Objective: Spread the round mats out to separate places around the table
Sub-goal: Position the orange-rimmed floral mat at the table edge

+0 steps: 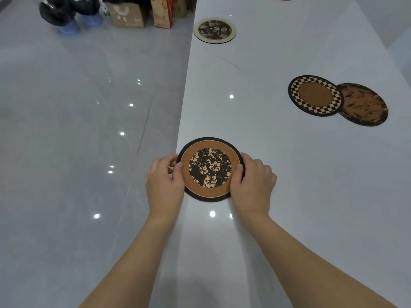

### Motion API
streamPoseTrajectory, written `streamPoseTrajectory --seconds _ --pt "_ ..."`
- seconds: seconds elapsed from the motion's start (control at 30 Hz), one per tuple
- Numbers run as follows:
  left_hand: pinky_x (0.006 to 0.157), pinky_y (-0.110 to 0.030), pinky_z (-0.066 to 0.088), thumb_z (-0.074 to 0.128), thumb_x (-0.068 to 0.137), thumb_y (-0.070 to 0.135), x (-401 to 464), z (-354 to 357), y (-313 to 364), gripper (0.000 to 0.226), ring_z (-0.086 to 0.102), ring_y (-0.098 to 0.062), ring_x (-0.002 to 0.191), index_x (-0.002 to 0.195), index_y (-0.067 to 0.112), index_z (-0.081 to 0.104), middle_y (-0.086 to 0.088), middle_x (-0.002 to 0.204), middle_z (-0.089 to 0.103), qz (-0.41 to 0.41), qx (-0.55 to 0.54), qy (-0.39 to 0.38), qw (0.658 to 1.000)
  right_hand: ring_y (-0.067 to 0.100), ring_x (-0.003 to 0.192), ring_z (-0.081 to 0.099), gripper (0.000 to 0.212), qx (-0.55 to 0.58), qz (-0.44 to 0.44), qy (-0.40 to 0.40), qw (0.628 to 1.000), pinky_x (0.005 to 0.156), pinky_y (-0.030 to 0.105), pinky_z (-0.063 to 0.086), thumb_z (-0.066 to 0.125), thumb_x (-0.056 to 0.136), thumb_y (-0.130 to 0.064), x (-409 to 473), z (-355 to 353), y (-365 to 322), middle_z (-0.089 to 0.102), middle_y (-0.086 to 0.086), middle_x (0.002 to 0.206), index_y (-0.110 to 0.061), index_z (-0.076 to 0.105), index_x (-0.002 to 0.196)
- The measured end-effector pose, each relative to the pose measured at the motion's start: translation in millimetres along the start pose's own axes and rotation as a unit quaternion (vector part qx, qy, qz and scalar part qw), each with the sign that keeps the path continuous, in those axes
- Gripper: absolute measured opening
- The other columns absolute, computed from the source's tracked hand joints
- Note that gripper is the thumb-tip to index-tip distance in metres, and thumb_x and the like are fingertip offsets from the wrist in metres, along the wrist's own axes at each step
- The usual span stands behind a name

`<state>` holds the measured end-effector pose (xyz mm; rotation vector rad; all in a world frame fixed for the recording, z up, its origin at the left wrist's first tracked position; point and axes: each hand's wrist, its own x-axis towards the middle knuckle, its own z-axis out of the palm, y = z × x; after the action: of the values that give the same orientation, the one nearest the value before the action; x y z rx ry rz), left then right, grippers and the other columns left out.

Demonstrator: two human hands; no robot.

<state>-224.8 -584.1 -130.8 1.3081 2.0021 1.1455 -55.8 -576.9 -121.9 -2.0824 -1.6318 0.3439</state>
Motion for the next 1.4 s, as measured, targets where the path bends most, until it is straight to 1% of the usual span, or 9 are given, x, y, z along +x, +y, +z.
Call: streamPoseTrajectory --seconds 0.1,0.27,0.47,0.6,0.8,1.03,1.17,1.27,1.4 --pt "0.088 -0.048 0.049 0.057 0.092 0.019 1.7 1.4 -0.7 0.018 0.057 -0.015 0.089 0.108 0.019 0.064 0.007 0.097 0.058 0.006 0.021 0.004 1.000 0.022 0.091 0.048 0.032 -0.005 0.006 -0.003 1.000 0.084 0.037 0.035 0.038 0.093 -0.026 0.7 0.8 0.3 0.061 -0.001 0.097 -0.022 0.057 0.118" --pt "0.082 -0.042 0.051 0.053 0.094 0.017 2.3 4.3 -1.8 0.019 0.055 -0.017 0.096 0.112 0.019 0.060 0.005 0.100 0.057 0.006 0.057 0.007 0.998 0.020 0.090 0.048 0.027 -0.002 0.004 0.000 1.000 0.084 0.036 0.035 0.040 0.091 -0.025 0.9 2.7 -1.8 0.061 -0.002 0.096 -0.022 0.057 0.112" --pt "0.080 -0.040 0.053 0.052 0.094 0.016 2.8 5.4 0.0 0.020 0.056 -0.019 0.097 0.112 0.016 0.060 0.001 0.106 0.056 0.010 0.068 -0.001 0.998 0.019 0.090 0.048 0.027 0.001 0.010 -0.003 1.000 0.085 0.036 0.036 0.041 0.091 -0.025 1.0 3.7 -1.6 0.060 -0.004 0.095 -0.022 0.057 0.112" --pt "0.079 -0.041 0.055 0.051 0.095 0.017 2.9 5.1 1.6 0.020 0.057 -0.020 0.097 0.113 0.014 0.059 -0.001 0.108 0.054 0.008 0.079 -0.006 0.997 0.018 0.091 0.049 0.026 0.003 0.016 -0.003 1.000 0.086 0.036 0.037 0.042 0.090 -0.026 1.5 4.5 -2.0 0.061 -0.004 0.096 -0.022 0.058 0.110" --pt "0.084 -0.046 0.053 0.049 0.096 0.017 2.0 5.3 2.8 0.023 0.056 -0.021 0.100 0.116 0.013 0.059 -0.003 0.111 0.055 0.009 0.100 -0.006 0.995 0.021 0.092 0.049 0.024 0.007 0.022 0.000 1.000 0.086 0.036 0.036 0.045 0.086 -0.023 1.2 4.4 -1.7 0.061 -0.002 0.096 -0.020 0.060 0.104" --pt "0.082 -0.043 0.053 0.048 0.096 0.018 2.0 7.0 1.2 0.022 0.054 -0.019 0.100 0.115 0.015 0.059 -0.001 0.109 0.053 0.014 0.103 0.003 0.995 0.022 0.091 0.047 0.024 -0.007 0.020 0.007 1.000 0.085 0.037 0.035 0.045 0.084 -0.021 1.7 5.5 -0.9 0.060 -0.001 0.097 -0.018 0.060 0.102" --pt "0.085 -0.043 0.052 0.047 0.096 0.016 1.4 8.0 0.9 0.023 0.052 -0.018 0.103 0.116 0.013 0.058 -0.002 0.111 0.052 0.020 0.102 0.001 0.995 0.023 0.093 0.046 0.026 -0.011 0.025 0.015 1.000 0.086 0.036 0.034 0.046 0.083 -0.021 2.3 4.9 -0.9 0.058 0.001 0.101 -0.018 0.059 0.104" --pt "0.094 -0.046 0.046 0.045 0.096 0.014 0.6 5.2 6.2 0.027 0.049 -0.023 0.109 0.120 0.011 0.057 -0.006 0.117 0.054 0.029 0.114 0.002 0.993 0.023 0.101 0.047 0.030 0.004 0.027 0.013 1.000 0.089 0.036 0.036 0.048 0.084 -0.020 -0.2 1.2 0.2 0.058 0.002 0.110 -0.017 0.058 0.112" --pt "0.093 -0.045 0.041 0.048 0.095 0.014 -0.9 4.9 26.5 0.029 0.049 -0.029 0.107 0.123 0.009 0.055 -0.011 0.118 0.057 0.116 0.181 0.017 0.976 0.020 0.114 0.047 0.036 0.058 0.041 0.008 0.997 0.098 0.033 0.036 0.049 0.086 -0.018 -0.1 -10.8 3.2 0.056 0.002 0.123 -0.016 0.054 0.122"
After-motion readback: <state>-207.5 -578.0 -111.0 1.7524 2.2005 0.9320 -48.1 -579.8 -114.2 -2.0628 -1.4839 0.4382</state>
